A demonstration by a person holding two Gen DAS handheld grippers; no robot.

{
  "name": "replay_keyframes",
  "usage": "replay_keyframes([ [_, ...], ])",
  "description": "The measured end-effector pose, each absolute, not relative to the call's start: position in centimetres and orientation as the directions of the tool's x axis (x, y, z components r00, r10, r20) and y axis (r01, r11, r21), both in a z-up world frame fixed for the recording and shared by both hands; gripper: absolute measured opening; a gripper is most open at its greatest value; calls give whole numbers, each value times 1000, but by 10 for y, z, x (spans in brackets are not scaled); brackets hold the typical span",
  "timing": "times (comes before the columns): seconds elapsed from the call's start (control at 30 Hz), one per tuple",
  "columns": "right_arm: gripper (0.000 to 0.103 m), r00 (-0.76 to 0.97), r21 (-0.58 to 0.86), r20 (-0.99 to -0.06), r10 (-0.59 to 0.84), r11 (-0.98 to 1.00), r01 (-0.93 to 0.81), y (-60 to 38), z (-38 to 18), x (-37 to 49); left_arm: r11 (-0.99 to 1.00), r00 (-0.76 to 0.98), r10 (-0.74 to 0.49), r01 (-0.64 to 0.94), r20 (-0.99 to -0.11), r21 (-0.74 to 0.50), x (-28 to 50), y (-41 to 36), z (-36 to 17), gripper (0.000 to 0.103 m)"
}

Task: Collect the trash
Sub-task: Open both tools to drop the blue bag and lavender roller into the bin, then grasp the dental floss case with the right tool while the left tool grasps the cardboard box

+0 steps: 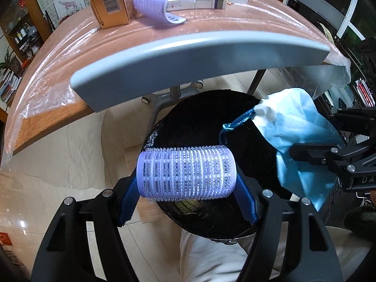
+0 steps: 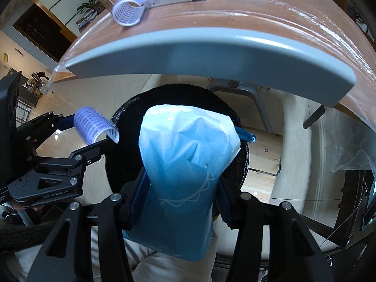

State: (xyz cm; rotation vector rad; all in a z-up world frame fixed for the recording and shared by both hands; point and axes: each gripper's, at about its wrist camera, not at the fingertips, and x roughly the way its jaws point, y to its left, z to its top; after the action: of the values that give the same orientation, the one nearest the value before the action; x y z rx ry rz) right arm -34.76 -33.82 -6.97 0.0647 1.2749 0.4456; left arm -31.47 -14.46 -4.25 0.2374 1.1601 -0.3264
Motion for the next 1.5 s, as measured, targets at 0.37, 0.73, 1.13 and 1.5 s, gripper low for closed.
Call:
replay_keyframes([
  [0.37,48,187,251,-932,312,923,-291,-323,-93,-339,927,338,-115,375,-934,21,-305,-150,-58,72],
  [0.73,48,170,246,-941,293,936,-253,-325,-100,-343,909,274,-129,418,-953,-3,-300,-163,-85,73],
  [1.13,50,235,234,-927,294,939,-251,-345,-72,-353,914,280,-181,401,-943,-57,-298,-148,-65,81],
  [1.5,98,595,191,-760,260,965,-179,-387,52,-333,934,614,-278,352,-739,-59,-292,-106,73,102],
])
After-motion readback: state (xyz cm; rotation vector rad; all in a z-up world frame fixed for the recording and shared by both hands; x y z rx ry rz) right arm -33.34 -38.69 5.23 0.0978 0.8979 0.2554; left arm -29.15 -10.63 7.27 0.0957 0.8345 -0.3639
